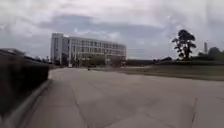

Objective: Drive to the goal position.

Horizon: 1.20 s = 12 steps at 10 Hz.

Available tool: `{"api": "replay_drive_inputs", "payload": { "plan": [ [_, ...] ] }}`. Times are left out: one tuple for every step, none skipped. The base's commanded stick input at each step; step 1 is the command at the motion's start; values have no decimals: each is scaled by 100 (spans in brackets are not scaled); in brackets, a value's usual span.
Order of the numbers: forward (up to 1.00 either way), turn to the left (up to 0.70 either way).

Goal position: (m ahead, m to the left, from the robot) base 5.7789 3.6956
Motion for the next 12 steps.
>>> {"api": "replay_drive_inputs", "payload": {
  "plan": [
    [67,15],
    [65,0],
    [66,0],
    [67,0],
    [66,0],
    [61,0],
    [57,0],
    [56,0],
    [62,0],
    [62,0],
    [62,0],
    [62,0]
  ]
}}
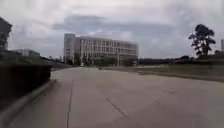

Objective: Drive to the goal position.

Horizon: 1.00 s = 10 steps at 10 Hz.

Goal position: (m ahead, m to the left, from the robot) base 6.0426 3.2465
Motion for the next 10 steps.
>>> {"api": "replay_drive_inputs", "payload": {
  "plan": [
    [62,0],
    [62,0],
    [61,0],
    [59,0],
    [62,1],
    [68,2],
    [66,9],
    [64,10],
    [63,5],
    [63,1]
  ]
}}
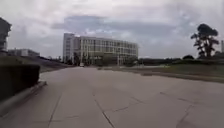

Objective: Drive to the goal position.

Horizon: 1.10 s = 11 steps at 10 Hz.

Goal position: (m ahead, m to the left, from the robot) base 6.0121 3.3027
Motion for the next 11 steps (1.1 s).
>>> {"api": "replay_drive_inputs", "payload": {
  "plan": [
    [62,0],
    [60,0],
    [58,0],
    [55,0],
    [53,6],
    [52,26],
    [51,45],
    [51,46],
    [51,47],
    [51,47],
    [51,7]
  ]
}}
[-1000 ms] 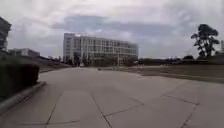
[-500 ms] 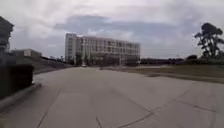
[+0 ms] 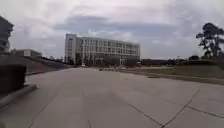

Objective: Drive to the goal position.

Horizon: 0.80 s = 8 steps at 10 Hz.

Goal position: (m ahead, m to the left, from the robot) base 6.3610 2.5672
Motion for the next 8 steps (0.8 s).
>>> {"api": "replay_drive_inputs", "payload": {
  "plan": [
    [51,7],
    [51,17],
    [51,26],
    [51,35],
    [51,41],
    [51,45],
    [51,50],
    [51,25]
  ]
}}
